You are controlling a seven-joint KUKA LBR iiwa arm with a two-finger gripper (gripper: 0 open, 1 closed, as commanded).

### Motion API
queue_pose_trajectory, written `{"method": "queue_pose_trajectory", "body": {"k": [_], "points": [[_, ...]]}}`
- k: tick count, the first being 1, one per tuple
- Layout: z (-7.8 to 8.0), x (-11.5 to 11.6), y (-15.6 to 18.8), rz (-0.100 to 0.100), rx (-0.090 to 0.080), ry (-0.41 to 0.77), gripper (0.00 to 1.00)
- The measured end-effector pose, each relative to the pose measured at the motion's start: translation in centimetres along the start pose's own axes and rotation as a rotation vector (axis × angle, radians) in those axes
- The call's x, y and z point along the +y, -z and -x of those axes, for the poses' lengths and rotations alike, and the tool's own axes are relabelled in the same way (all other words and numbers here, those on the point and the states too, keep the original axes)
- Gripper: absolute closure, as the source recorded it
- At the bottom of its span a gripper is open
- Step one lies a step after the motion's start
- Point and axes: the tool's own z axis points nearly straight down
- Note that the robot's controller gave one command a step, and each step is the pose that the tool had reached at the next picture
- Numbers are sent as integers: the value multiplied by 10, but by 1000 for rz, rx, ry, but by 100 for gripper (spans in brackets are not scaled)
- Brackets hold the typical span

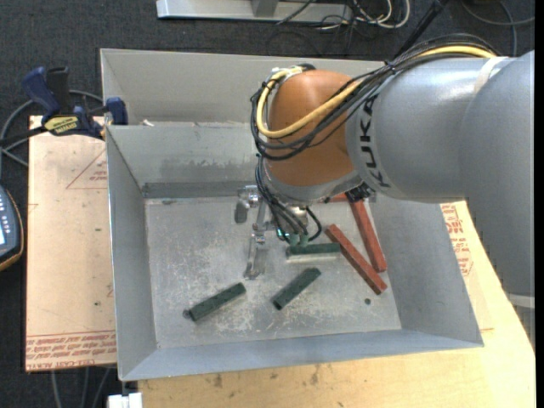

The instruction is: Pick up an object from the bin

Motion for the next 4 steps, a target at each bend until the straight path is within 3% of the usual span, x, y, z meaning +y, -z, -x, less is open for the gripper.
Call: {"method": "queue_pose_trajectory", "body": {"k": [1, 2, 3, 4], "points": [[-61, 37, -92, 0, -4, 375, 0], [-65, 42, -59, 1, -11, 356, 0], [-75, 43, -61, -1, -6, 462, 0], [-75, 35, -91, -1, -14, 479, 0]]}}
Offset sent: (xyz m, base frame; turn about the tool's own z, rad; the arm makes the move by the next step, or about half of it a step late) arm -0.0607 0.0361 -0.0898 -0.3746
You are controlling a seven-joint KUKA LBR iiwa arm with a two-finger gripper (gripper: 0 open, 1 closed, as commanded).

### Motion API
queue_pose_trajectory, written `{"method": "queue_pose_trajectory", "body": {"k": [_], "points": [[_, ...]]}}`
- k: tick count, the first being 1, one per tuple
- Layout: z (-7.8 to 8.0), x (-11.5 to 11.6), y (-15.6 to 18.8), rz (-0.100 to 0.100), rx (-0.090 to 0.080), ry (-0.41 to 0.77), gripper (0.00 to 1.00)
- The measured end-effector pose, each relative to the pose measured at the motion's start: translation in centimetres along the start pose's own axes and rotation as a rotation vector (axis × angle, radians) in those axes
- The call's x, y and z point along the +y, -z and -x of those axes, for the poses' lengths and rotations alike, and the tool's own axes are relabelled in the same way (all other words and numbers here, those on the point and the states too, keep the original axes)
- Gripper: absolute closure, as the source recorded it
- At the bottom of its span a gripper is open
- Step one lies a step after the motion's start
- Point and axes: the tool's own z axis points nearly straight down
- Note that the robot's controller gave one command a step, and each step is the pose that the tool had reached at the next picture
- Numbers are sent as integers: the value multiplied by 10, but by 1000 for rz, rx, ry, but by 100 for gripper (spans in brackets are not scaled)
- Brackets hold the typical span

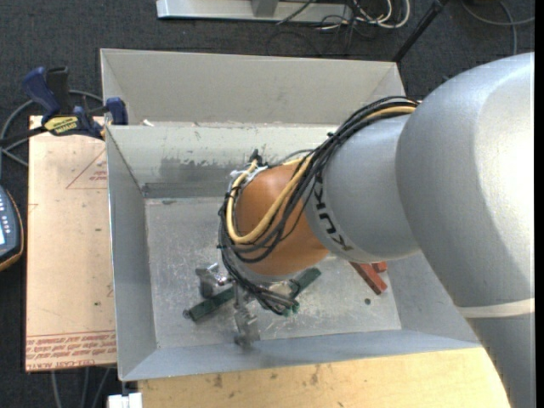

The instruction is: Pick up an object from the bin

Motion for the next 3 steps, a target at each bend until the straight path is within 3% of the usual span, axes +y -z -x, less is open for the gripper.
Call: {"method": "queue_pose_trajectory", "body": {"k": [1, 2, 3], "points": [[2, 0, 1, 0, 0, -3, 0], [1, 0, 0, 2, 5, -3, 100], [3, 1, 39, 0, 1, -4, 100]]}}
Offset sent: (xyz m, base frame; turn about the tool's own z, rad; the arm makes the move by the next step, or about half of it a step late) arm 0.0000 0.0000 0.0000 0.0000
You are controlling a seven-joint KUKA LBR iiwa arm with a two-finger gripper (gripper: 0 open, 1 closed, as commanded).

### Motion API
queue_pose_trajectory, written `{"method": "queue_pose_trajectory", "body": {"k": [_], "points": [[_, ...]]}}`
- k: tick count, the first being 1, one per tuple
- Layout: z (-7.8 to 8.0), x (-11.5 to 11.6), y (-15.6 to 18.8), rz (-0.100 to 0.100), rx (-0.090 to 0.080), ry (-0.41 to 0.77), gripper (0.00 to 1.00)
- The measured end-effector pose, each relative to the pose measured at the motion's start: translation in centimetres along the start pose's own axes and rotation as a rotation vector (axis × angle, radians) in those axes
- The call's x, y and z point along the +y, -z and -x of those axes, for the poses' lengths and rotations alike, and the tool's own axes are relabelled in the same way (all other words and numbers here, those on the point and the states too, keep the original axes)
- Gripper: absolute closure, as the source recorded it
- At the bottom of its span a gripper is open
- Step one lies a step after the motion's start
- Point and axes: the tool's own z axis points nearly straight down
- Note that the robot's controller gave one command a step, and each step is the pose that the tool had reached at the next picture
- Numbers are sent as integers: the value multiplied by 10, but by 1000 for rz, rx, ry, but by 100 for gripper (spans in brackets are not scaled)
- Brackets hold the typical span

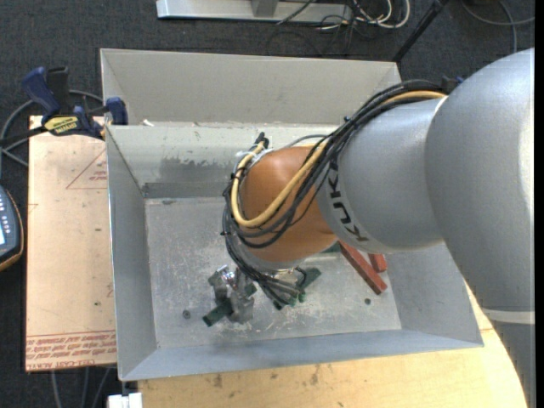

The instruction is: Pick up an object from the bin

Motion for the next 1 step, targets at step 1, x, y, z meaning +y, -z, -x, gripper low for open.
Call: {"method": "queue_pose_trajectory", "body": {"k": [1], "points": [[1, 0, 9, 0, 2, -2, 100]]}}
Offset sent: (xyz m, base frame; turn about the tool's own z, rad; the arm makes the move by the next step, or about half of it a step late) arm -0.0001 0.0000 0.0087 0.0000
